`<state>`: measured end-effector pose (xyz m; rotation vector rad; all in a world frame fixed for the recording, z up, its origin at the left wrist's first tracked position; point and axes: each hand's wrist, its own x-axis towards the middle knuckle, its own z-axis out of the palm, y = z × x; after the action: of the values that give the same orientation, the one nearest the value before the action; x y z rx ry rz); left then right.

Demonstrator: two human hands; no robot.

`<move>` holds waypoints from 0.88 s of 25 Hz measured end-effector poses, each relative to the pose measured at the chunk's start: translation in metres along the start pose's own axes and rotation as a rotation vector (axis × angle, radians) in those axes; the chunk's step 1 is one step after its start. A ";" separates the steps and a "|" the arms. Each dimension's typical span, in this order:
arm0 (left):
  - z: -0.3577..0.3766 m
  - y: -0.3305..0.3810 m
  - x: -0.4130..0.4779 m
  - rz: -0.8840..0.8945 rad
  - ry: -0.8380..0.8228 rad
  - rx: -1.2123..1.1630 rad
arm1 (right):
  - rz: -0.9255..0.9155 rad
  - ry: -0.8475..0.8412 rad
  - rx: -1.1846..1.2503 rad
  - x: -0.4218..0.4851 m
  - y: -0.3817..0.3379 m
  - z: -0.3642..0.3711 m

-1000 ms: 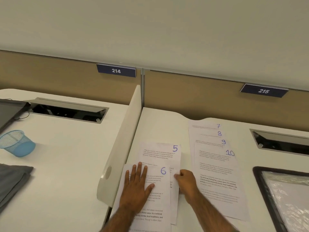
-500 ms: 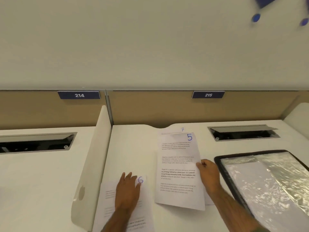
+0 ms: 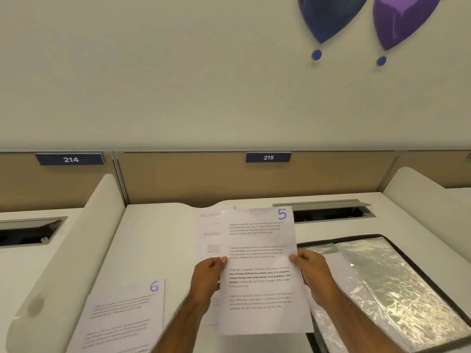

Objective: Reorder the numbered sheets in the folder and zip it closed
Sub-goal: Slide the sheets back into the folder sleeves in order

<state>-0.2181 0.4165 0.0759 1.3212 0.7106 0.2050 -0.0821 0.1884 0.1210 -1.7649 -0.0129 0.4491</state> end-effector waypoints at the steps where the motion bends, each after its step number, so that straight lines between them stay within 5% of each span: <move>1: 0.015 -0.002 -0.002 -0.007 -0.001 0.017 | 0.010 -0.022 -0.006 0.009 0.005 -0.012; 11: 0.208 -0.025 -0.025 -0.033 0.181 0.042 | 0.097 -0.228 0.042 0.092 0.042 -0.173; 22: 0.291 -0.006 -0.071 0.068 0.206 0.082 | 0.038 -0.260 0.006 0.062 0.039 -0.270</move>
<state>-0.1058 0.1415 0.1175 1.4171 0.8553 0.3740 0.0488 -0.0585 0.1123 -1.6922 -0.1618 0.7025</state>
